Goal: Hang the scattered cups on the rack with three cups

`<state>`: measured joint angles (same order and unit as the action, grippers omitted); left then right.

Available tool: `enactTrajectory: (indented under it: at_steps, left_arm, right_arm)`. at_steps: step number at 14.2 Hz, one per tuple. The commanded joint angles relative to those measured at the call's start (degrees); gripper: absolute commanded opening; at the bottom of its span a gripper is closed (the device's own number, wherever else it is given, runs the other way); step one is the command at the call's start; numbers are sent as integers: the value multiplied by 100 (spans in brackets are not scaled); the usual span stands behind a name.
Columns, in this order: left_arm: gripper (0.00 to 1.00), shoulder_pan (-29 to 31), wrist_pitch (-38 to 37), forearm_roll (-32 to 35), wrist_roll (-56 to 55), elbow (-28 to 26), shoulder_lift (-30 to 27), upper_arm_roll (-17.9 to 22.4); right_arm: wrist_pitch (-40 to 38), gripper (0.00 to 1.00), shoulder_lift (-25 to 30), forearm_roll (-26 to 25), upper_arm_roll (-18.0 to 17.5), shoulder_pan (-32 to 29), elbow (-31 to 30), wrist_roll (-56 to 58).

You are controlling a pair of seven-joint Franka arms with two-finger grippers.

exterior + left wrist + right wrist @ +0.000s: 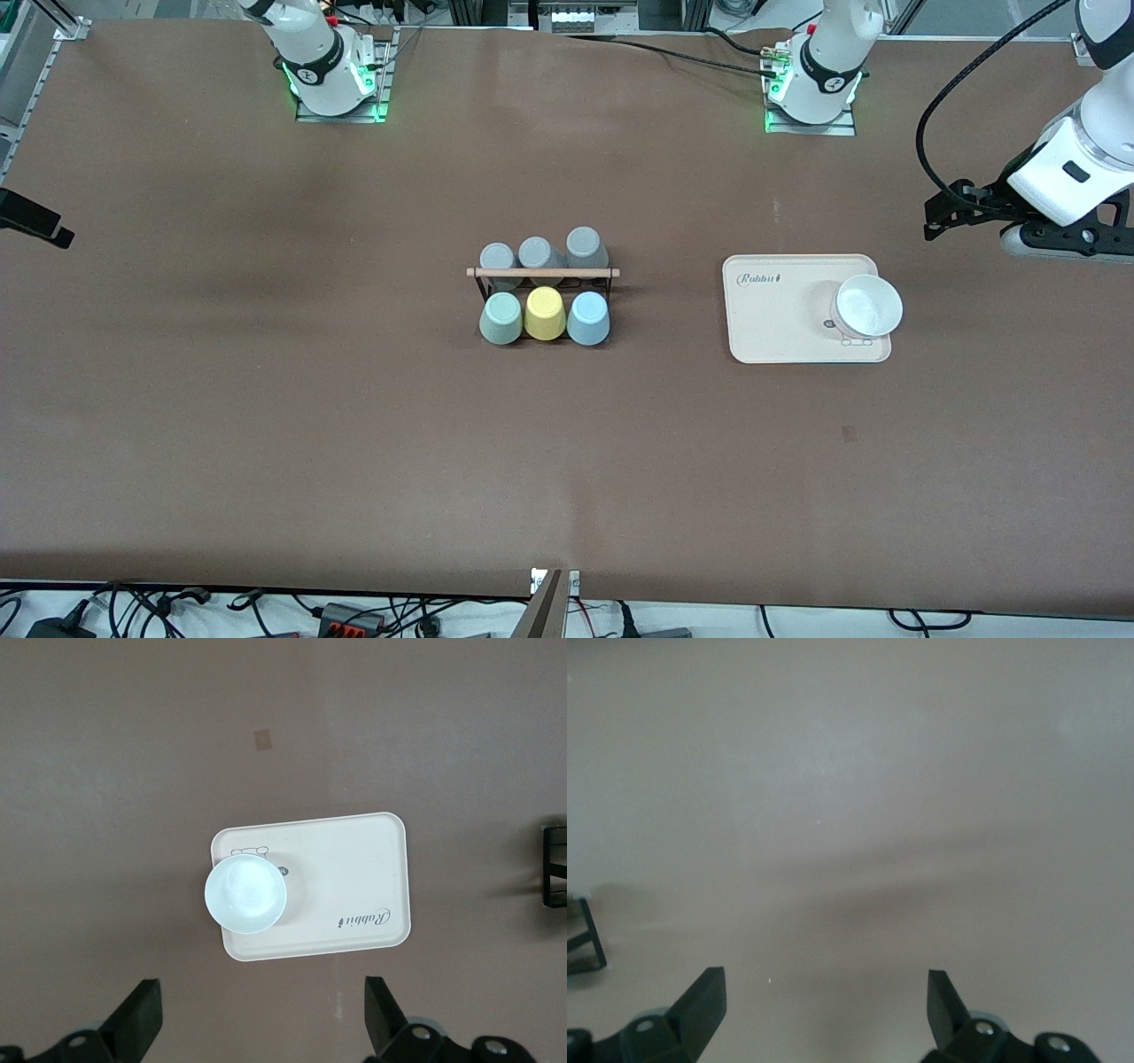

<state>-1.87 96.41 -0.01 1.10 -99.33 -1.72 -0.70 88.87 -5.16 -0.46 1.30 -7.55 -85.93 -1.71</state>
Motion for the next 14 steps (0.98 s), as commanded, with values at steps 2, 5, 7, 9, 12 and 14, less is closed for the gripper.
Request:
enactTrajectory:
  at_steps: [2,5,7,9,12,14]
  left_arm:
    - [100,-6,-122,1,4,142,22,-44]
    - [100,-6,-148,1,13,142,5,-62]
    - [100,-6,-131,1,13,142,13,-53]
    - [100,-6,-175,1,13,133,-13,-53]
    - [100,-6,-149,1,4,142,22,-62]
    - [100,-6,-157,1,13,221,40,-62]
  right_arm:
    - [-336,100,-99,55,222,394,173,39]
    - [-28,100,-29,38,213,421,15,48]
    - [16,100,-29,55,195,413,14,48]
    - [25,100,-29,73,195,413,14,39]
    - [34,100,-29,38,187,456,-3,48]
    - [25,100,-11,11,178,571,-12,48]
